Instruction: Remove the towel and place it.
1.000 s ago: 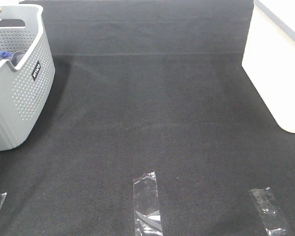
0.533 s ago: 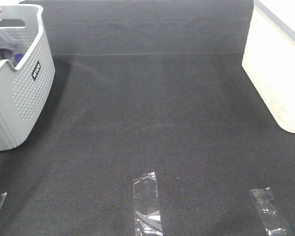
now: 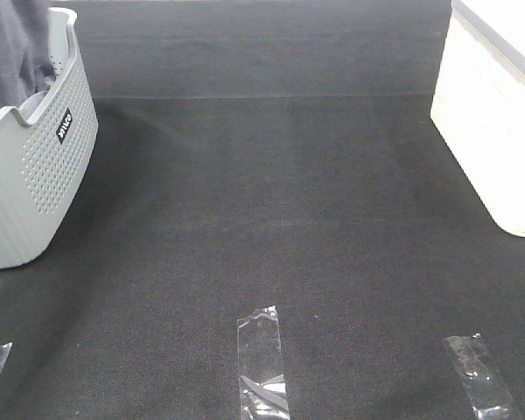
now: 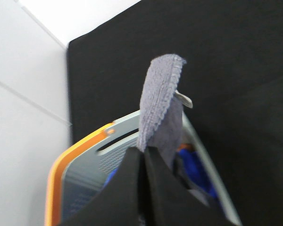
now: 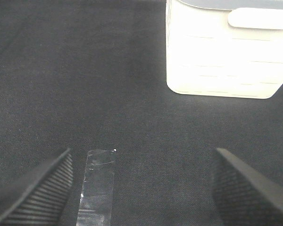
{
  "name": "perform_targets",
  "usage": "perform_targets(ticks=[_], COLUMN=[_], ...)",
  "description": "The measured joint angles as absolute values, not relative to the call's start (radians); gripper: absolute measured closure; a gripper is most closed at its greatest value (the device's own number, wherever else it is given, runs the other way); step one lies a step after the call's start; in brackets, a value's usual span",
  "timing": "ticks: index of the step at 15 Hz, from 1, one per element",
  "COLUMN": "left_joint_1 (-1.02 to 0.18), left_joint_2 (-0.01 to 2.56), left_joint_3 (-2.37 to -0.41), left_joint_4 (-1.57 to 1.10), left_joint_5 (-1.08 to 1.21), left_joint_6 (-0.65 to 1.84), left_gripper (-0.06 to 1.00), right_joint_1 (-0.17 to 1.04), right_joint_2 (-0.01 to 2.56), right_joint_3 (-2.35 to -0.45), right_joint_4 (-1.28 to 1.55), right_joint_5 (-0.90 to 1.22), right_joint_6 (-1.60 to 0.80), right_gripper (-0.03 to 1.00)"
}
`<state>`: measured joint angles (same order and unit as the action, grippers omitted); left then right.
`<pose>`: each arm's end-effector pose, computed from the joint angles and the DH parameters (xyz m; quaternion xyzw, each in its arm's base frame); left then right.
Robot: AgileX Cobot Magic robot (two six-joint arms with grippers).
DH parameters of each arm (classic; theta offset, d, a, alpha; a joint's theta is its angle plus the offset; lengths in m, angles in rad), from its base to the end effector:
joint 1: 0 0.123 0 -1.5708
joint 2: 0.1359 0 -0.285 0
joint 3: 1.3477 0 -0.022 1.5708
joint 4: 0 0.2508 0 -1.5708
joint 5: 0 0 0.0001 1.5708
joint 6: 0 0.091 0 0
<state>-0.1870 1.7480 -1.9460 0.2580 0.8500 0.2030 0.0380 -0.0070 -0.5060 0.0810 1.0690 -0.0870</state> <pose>0.3947 -0.0569 0.4392 0.1956 0.8470 0.1294 0.4770 -0.0073 0.0062 0.2785 -0.0552 0.8495 0.0276 0.5239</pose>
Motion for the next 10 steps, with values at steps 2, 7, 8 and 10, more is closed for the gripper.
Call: perform_targets(ticks=[2, 7, 8, 10], left_joint_1=[-0.232, -0.316, -0.326, -0.353], left_joint_2=[1.729, 1.673, 1.661, 1.645], left_joint_3=[-1.946, -1.946, -1.946, -1.946], left_joint_4=[0.158, -0.178, -0.236, -0.323], left_joint_5=[0.889, 0.994, 1.019, 1.084], left_joint_6=[0.259, 0.482, 0.511, 0.568], left_gripper=[0.94, 0.94, 0.94, 0.94], right_joint_1=[0.038, 0.038, 0.038, 0.038], right_joint_2=[0.004, 0.180, 0.233, 0.353], right_joint_3=[-0.506, -0.513, -0.513, -0.513], right_joint_4=[0.095, 0.208, 0.232, 0.346], right_joint_5=[1.069, 1.029, 1.011, 0.922], right_joint_6=[-0.087, -0.099, -0.122, -0.241], right_gripper=[0.22, 0.22, 0.22, 0.23])
